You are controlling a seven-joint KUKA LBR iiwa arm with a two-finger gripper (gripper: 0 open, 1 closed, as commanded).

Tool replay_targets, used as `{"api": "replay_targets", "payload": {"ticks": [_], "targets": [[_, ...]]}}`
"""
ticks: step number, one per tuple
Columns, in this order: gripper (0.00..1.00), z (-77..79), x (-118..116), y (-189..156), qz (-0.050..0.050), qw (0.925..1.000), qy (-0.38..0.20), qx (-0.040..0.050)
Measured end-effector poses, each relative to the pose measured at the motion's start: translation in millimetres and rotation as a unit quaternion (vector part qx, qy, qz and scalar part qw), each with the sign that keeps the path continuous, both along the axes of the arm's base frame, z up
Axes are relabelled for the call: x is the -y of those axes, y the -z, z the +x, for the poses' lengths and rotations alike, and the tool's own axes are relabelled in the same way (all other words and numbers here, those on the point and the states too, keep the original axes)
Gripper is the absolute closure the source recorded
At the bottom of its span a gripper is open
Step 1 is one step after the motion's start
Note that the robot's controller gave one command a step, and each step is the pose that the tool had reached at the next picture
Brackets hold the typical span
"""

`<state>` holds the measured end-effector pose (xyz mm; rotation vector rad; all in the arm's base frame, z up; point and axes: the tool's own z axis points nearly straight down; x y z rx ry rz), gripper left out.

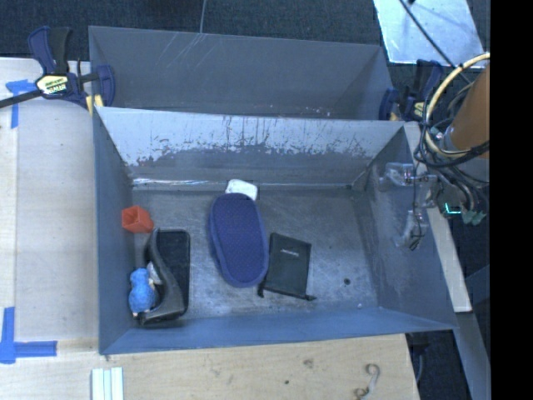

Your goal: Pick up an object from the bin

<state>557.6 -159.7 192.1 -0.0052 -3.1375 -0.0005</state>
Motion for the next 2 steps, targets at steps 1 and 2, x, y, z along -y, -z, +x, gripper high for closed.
{"api": "replay_targets", "payload": {"ticks": [1,2], "targets": [[0.0,-19.2,-77,76,0.002,0.9913,-0.131,0.0011],[0.0,-40.9,-137,122,0.002,0.9643,-0.265,0.0015]]}}
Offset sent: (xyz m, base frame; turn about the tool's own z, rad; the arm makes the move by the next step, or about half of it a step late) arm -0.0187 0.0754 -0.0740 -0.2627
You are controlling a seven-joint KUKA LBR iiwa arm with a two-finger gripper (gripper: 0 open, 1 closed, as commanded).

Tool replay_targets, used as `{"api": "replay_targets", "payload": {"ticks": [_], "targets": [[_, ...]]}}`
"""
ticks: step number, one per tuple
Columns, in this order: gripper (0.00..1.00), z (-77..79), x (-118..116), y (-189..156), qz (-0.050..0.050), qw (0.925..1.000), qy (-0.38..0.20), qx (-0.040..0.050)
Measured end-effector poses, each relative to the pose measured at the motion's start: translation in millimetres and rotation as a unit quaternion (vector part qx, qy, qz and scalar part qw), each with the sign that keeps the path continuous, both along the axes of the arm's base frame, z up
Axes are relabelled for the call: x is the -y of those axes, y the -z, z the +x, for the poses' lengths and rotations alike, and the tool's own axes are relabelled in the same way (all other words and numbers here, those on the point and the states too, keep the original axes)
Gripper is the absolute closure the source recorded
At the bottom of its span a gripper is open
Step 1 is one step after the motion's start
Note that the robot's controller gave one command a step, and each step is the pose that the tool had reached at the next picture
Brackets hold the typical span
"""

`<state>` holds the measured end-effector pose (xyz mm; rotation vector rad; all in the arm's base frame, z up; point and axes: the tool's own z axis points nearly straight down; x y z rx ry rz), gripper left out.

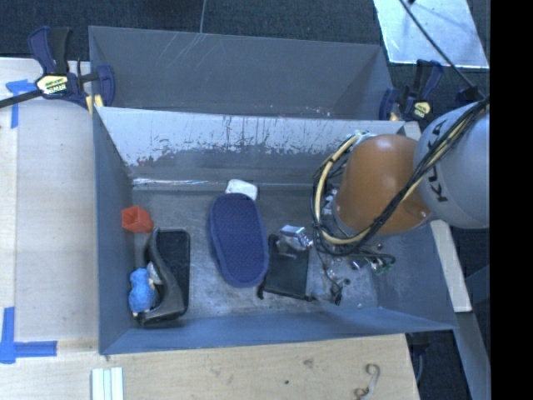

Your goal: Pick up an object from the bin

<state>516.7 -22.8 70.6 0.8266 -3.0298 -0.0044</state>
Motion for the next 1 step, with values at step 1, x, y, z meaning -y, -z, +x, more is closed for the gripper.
{"api": "replay_targets", "payload": {"ticks": [1], "targets": [[1.0,1.6,1.7,-1.8,-0.001,1.0,0.0,0.0026]]}}
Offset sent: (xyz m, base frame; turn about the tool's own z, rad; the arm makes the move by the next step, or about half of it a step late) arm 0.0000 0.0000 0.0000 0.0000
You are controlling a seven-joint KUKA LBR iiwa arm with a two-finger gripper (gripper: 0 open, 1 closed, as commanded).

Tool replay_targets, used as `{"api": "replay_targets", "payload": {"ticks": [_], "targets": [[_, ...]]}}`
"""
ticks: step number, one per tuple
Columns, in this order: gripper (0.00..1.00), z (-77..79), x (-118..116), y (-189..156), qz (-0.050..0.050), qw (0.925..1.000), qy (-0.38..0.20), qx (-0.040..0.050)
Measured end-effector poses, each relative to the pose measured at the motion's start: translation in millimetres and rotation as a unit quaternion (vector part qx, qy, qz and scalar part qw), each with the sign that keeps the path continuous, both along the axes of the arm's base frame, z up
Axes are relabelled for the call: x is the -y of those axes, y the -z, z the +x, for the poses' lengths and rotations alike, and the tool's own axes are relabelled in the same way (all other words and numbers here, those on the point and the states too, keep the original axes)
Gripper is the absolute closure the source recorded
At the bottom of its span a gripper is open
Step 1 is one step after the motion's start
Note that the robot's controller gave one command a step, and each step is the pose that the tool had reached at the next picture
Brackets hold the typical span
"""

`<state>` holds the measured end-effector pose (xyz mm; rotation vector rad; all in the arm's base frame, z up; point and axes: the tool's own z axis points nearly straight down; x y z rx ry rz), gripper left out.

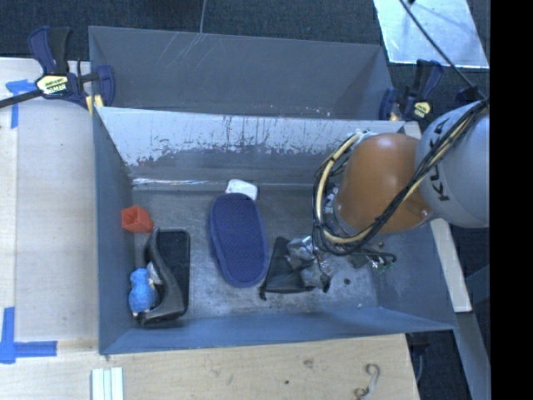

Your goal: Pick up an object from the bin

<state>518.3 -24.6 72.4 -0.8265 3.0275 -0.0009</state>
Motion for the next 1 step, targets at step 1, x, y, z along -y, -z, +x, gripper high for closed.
{"api": "replay_targets", "payload": {"ticks": [1], "targets": [[1.0,-32.4,0.1,-133.3,-0.001,0.9998,-0.02,0.0034]]}}
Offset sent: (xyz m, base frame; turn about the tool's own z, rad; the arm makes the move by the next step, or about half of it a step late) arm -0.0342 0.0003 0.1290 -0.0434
